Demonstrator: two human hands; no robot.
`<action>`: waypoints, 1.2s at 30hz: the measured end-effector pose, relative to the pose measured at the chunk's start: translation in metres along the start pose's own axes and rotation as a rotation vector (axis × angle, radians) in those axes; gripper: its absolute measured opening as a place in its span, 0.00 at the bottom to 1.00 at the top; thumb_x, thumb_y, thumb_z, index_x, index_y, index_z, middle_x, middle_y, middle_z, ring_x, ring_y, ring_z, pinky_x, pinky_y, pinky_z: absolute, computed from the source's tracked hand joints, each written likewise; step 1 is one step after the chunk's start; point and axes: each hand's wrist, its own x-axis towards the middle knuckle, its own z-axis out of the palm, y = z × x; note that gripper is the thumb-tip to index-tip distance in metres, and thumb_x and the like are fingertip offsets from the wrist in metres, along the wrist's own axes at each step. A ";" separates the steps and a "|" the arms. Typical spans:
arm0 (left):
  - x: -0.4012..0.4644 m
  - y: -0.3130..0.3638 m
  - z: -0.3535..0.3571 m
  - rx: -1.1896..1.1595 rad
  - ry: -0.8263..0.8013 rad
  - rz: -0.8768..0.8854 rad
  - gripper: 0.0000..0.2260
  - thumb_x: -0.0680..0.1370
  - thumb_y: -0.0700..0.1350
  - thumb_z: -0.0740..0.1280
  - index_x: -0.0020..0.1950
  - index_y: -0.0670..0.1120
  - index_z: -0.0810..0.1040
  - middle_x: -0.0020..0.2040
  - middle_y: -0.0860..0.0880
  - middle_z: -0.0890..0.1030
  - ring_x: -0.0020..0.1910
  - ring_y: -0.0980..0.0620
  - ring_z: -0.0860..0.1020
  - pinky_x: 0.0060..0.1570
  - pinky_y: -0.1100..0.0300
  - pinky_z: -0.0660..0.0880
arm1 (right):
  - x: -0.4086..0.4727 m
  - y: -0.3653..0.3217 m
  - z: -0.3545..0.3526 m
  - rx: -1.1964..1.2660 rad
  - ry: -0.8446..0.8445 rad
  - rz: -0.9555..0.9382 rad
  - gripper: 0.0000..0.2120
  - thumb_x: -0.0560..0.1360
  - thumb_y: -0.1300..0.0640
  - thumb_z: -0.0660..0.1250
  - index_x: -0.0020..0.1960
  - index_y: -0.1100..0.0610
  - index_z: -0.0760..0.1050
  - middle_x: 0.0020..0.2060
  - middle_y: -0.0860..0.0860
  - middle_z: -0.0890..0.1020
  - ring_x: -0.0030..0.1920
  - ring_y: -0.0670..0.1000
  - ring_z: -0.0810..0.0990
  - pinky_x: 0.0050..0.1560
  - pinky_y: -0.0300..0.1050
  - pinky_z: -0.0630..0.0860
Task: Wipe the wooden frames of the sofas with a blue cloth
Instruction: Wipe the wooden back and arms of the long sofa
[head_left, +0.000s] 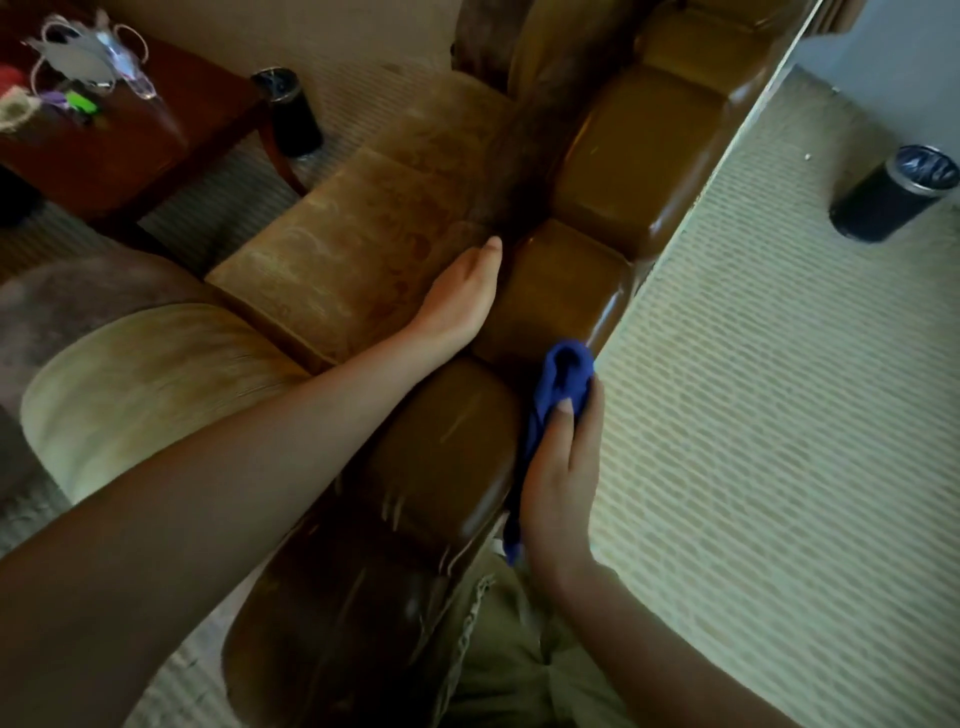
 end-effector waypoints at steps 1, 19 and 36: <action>-0.002 0.000 -0.002 0.005 0.051 0.022 0.21 0.83 0.55 0.49 0.68 0.46 0.70 0.64 0.47 0.74 0.63 0.49 0.72 0.58 0.60 0.64 | 0.009 0.000 0.000 -0.035 0.022 -0.019 0.20 0.82 0.50 0.50 0.73 0.49 0.60 0.67 0.44 0.70 0.67 0.43 0.69 0.69 0.52 0.66; -0.102 -0.028 -0.031 0.118 0.225 -0.154 0.20 0.83 0.56 0.49 0.58 0.47 0.76 0.51 0.51 0.75 0.54 0.52 0.72 0.54 0.57 0.66 | -0.040 0.001 -0.016 -0.335 -0.287 -0.395 0.22 0.82 0.53 0.50 0.75 0.55 0.58 0.75 0.50 0.57 0.75 0.46 0.52 0.74 0.41 0.49; -0.109 -0.033 -0.032 -0.186 0.448 0.017 0.11 0.75 0.49 0.53 0.41 0.52 0.73 0.40 0.49 0.80 0.46 0.48 0.79 0.50 0.54 0.74 | -0.042 -0.001 -0.009 -0.613 -0.344 -0.913 0.17 0.74 0.54 0.56 0.56 0.55 0.79 0.57 0.49 0.80 0.62 0.48 0.74 0.71 0.55 0.56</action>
